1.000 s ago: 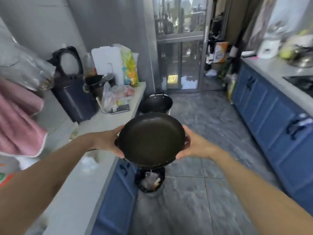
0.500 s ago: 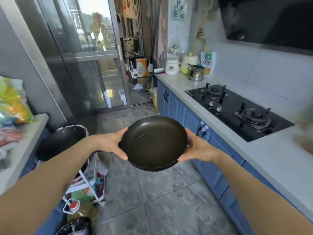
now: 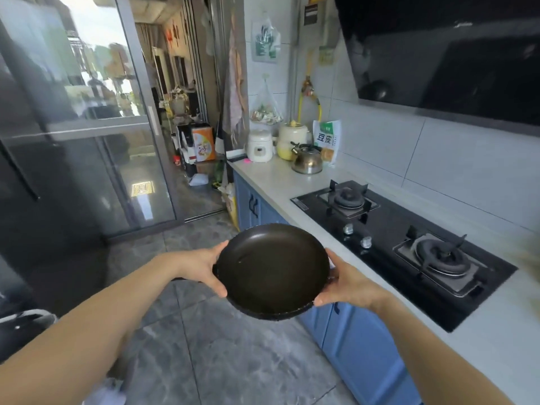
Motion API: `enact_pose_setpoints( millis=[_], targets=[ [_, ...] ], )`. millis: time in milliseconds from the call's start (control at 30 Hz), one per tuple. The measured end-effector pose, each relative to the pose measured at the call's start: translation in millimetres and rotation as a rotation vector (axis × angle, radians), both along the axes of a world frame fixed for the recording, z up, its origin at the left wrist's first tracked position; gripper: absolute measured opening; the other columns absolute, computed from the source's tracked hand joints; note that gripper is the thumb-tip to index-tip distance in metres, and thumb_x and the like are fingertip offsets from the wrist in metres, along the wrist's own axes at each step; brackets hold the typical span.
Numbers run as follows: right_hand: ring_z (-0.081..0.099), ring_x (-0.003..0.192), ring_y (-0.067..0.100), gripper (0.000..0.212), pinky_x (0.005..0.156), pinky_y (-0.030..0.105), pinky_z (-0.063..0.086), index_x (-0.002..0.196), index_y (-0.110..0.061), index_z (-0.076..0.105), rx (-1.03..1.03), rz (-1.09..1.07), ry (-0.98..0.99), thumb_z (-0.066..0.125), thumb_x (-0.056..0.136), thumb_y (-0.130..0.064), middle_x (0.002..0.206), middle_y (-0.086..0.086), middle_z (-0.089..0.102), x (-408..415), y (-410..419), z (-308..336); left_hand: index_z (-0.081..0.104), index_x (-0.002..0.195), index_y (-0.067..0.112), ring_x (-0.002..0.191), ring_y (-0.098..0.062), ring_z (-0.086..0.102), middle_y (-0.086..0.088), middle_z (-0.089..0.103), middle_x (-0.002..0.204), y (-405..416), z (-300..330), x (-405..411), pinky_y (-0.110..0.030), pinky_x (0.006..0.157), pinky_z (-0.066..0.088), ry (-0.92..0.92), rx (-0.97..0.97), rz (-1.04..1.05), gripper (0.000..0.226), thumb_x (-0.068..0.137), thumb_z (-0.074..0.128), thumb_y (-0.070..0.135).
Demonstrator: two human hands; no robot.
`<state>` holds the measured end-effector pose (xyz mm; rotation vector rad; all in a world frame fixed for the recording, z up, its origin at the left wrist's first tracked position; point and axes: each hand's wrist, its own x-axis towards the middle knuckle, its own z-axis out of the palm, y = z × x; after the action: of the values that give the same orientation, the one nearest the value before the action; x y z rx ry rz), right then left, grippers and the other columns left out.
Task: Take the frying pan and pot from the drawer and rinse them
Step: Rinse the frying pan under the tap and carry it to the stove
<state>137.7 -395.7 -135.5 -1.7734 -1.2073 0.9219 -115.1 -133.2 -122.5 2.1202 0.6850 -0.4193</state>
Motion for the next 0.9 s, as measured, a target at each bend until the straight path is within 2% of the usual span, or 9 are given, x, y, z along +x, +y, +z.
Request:
enact_pose_setpoints(
  millis=[100, 200, 267, 333, 367, 467, 533, 633, 900],
  targets=[
    [0.072, 0.085, 0.016, 0.098, 0.085, 0.033, 0.058, 0.118, -0.063, 0.034, 0.005, -0.038, 0.025, 0.084, 0.063, 0.0, 0.109, 0.004, 0.066, 33.8, 53.9, 6.9, -0.008, 0.152, 0.04, 0.14, -0.004, 0.026, 0.018, 0.027, 0.152, 63.2, 10.5, 48.3, -0.029, 0.118, 0.019, -0.003, 0.014, -0.049, 0.143, 0.053, 0.095, 0.038],
    [0.073, 0.085, 0.024, 0.101, 0.081, 0.03, 0.058, 0.106, -0.074, 0.033, 0.023, -0.097, 0.049, 0.084, 0.063, 0.002, 0.109, 0.011, 0.068, 72.0, 102.4, 2.9, -0.013, 0.153, 0.035, 0.143, -0.007, 0.025, 0.012, 0.024, 0.158, 121.8, 17.8, 95.6, -0.036, 0.121, 0.02, 0.03, 0.085, -0.071, 0.159, 0.039, 0.095, 0.054],
    [0.072, 0.086, 0.027, 0.101, 0.08, 0.027, 0.057, 0.118, -0.067, 0.033, -0.007, -0.139, 0.045, 0.084, 0.063, 0.001, 0.107, 0.012, 0.07, 99.6, 131.4, -2.3, -0.014, 0.153, 0.037, 0.143, -0.006, 0.025, 0.015, 0.023, 0.158, 158.4, 15.1, 128.2, -0.037, 0.121, 0.023, 0.048, 0.119, -0.095, 0.161, 0.035, 0.094, 0.06],
    [0.072, 0.087, 0.024, 0.106, 0.086, 0.03, 0.056, 0.137, -0.052, 0.028, -0.038, -0.159, 0.054, 0.086, 0.062, -0.003, 0.105, 0.008, 0.07, 128.0, 158.5, -7.2, -0.013, 0.152, 0.039, 0.143, -0.006, 0.027, 0.015, 0.027, 0.157, 191.2, 11.0, 161.7, -0.037, 0.12, 0.024, 0.059, 0.118, -0.113, 0.159, 0.036, 0.094, 0.059],
    [0.072, 0.088, 0.022, 0.107, 0.088, 0.035, 0.056, 0.139, -0.05, 0.028, -0.041, -0.165, 0.05, 0.086, 0.061, -0.005, 0.105, 0.006, 0.07, 141.8, 172.1, -9.0, -0.013, 0.152, 0.039, 0.143, -0.007, 0.027, 0.015, 0.027, 0.157, 206.3, 8.9, 178.9, -0.037, 0.12, 0.025, 0.061, 0.121, -0.117, 0.159, 0.037, 0.094, 0.058],
    [0.07, 0.095, 0.022, 0.098, 0.088, 0.041, 0.057, 0.131, -0.053, 0.038, -0.009, -0.164, 0.034, 0.088, 0.062, -0.004, 0.106, 0.002, 0.07, 185.7, 212.1, -15.1, -0.009, 0.153, 0.04, 0.143, -0.007, 0.025, 0.017, 0.025, 0.156, 248.7, 0.9, 231.3, -0.036, 0.12, 0.023, 0.05, 0.13, -0.145, 0.151, 0.043, 0.094, 0.055],
    [0.067, 0.103, 0.018, 0.1, 0.089, 0.039, 0.057, 0.137, -0.047, 0.037, 0.0, -0.143, 0.04, 0.089, 0.062, -0.006, 0.114, -0.004, 0.068, 216.8, 239.7, -17.6, -0.004, 0.151, 0.046, 0.141, -0.006, 0.027, 0.021, 0.029, 0.151, 276.0, -4.8, 266.0, -0.036, 0.119, 0.023, 0.03, 0.093, -0.167, 0.141, 0.049, 0.094, 0.048],
    [0.062, 0.112, 0.014, 0.101, 0.094, 0.036, 0.055, 0.141, -0.045, 0.033, -0.025, -0.128, 0.028, 0.09, 0.063, -0.012, 0.12, -0.011, 0.064, 267.8, 282.1, -22.7, 0.003, 0.147, 0.056, 0.14, -0.006, 0.03, 0.022, 0.032, 0.152, 317.1, -11.3, 316.0, -0.038, 0.119, 0.025, -0.003, 0.1, -0.204, 0.136, 0.047, 0.095, 0.052],
    [0.065, 0.103, 0.009, 0.098, 0.099, 0.031, 0.048, 0.141, -0.043, 0.031, -0.127, -0.14, -0.003, 0.087, 0.066, -0.015, 0.115, -0.014, 0.067, 363.4, 374.8, -36.6, 0.002, 0.149, 0.045, 0.135, -0.013, 0.036, 0.016, 0.033, 0.147, 410.0, -32.1, 421.2, -0.037, 0.115, 0.03, 0.036, 0.087, -0.203, 0.127, 0.06, 0.092, 0.036]
  ],
)
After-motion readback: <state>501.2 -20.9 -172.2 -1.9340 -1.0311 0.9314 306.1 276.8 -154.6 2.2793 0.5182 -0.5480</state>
